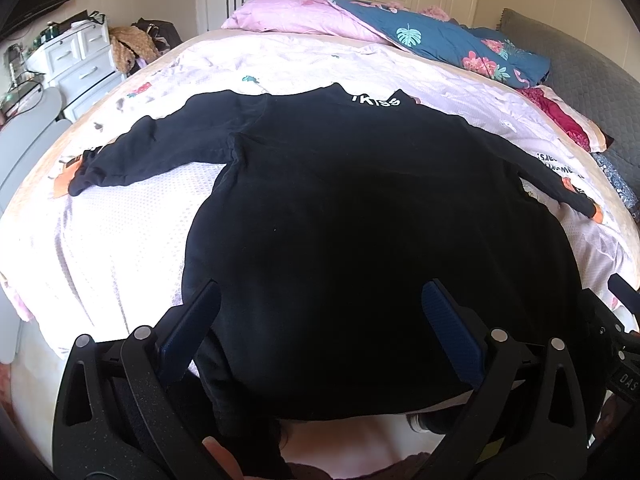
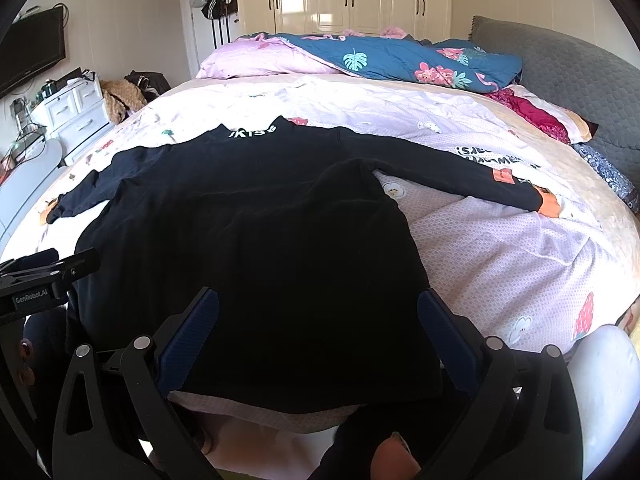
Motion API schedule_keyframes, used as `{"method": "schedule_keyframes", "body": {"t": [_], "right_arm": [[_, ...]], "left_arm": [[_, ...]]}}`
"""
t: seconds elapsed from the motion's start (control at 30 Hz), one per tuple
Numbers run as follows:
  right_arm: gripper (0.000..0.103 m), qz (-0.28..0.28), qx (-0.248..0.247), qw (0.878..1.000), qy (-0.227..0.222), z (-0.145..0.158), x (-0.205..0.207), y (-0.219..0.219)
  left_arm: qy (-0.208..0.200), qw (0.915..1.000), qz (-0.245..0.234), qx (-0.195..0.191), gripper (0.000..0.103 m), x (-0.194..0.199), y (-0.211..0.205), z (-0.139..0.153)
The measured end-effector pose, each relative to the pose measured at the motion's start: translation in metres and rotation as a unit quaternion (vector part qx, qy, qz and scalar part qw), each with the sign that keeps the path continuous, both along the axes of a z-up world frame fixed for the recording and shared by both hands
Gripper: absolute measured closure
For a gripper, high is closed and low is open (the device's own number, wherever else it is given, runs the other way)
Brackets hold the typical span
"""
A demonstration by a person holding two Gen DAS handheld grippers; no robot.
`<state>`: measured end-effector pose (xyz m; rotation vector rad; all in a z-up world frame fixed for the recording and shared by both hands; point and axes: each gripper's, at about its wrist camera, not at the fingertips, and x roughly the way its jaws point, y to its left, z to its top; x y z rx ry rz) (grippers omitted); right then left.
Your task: Fold small clothes
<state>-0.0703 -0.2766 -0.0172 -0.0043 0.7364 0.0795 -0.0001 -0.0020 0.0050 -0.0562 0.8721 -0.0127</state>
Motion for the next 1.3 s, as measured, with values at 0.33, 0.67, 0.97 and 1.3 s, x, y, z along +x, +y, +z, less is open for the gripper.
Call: {"method": "schedule_keyframes", "body": {"t": [0.33, 0.67, 0.97, 1.3], "right_arm": [[0.004, 0.007, -0.008, 1.0, 0.006, -0.001, 0.013, 0.003], [0.004, 0.017, 0.019, 0.999, 0.026, 0.008, 0.048, 0.006], [0.004, 0.009, 0.02, 1.0, 0.016, 0.023, 0.086, 0.012], [0.004, -0.027, 0.018, 0.999, 0.012, 0.036, 0.13, -0.001]], "left_arm": [[0.0, 1.0, -0.003, -0.002, 0.009, 0.018, -0.001, 0.003], [0.001, 1.0, 0.007, -0.002, 0.009, 0.052, 0.0, 0.012], [0.0, 0.9999, 0.011, 0.0, 0.009, 0.088, -0.004, 0.02], [-0.001, 0.9999, 0.008, 0.013, 0.009, 0.127, -0.015, 0.026]]}}
